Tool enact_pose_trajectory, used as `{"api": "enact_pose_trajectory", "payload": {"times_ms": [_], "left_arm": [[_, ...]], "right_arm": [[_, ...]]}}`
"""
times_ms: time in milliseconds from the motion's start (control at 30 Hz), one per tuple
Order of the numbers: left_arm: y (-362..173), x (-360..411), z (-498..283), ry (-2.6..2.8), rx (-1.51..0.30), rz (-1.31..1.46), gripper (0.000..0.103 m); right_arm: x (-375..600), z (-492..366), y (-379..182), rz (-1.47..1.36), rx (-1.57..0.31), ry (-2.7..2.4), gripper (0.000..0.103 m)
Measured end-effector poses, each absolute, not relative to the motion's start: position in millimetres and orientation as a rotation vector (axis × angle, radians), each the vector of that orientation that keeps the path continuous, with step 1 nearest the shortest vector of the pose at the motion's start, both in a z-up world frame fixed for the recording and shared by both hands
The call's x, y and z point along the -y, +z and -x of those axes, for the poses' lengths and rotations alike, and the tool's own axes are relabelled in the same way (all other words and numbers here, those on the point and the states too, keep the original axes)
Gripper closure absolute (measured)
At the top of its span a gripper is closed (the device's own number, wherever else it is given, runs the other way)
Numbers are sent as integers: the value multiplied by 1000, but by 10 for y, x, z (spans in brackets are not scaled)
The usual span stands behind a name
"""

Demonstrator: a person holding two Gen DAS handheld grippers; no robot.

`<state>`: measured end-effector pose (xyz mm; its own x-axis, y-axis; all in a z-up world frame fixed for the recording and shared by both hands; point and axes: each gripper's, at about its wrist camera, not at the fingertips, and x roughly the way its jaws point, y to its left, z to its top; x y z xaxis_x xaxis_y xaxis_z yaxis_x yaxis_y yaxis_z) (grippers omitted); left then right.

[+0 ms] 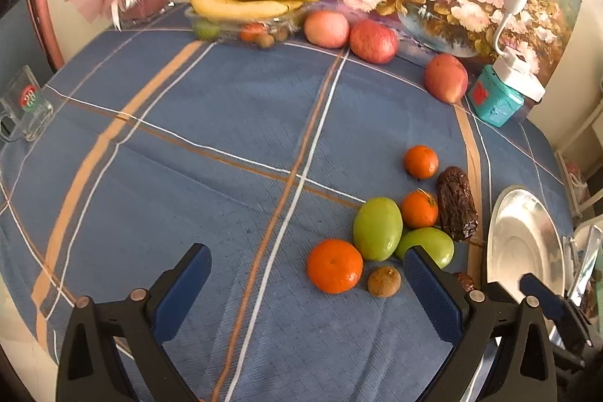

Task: Organize fruits
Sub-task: 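Grasp the dark dried date with the right tool while the left tool grasps the orange tangerine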

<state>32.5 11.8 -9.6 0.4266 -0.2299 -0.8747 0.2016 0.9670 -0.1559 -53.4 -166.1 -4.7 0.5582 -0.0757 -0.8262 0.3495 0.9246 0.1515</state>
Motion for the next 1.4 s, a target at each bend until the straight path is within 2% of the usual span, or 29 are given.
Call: {"api": "enact_pose_trajectory", "payload": {"times_ms": [100,167,300,367,400,467,533,600,667,733,833,933,1100,1400], "left_arm": [[-127,-122,-357,-286,-1124,66,0],[-145,-138,-385,-286,-1129,83,0],[-212,-86,-431,-282,-1151,58,1],[-245,-67,-442,-289,-1161,54,2],[-265,-56,-448,-294,-1171,59,3],[-293,-44,-458,-301,-1184,61,14],[-336,-40,-468,-299,-1205,64,19],[-379,-63,-490,-302,-1235,97,19],[-410,-79,-504,-305,-1253,121,29],[-430,-81,-504,-295,-1262,122,31],[-454,-80,-527,-301,-1277,146,41],[-463,-98,-519,-305,-1288,161,42],[-459,-79,-507,-345,-1294,189,61],[-346,-222,-514,-281,-1247,215,63]], "right_arm": [[1601,463,-88,-302,-964,-216,30],[1547,427,-104,-292,-973,-179,39],[1480,351,-187,-295,-1015,-142,41],[1477,322,-230,-297,-1035,-137,50],[1466,312,-249,-296,-1042,-135,52],[1446,283,-278,-286,-1059,-135,52],[1444,260,-306,-276,-1072,-137,54],[1424,256,-326,-246,-1086,-150,55],[1407,249,-344,-210,-1096,-171,55],[1390,228,-381,-198,-1111,-182,55],[1341,207,-408,-150,-1129,-202,58],[1303,177,-428,-107,-1139,-224,62],[1250,163,-450,-37,-1149,-255,67],[1251,182,-446,-50,-1144,-250,68]]}}
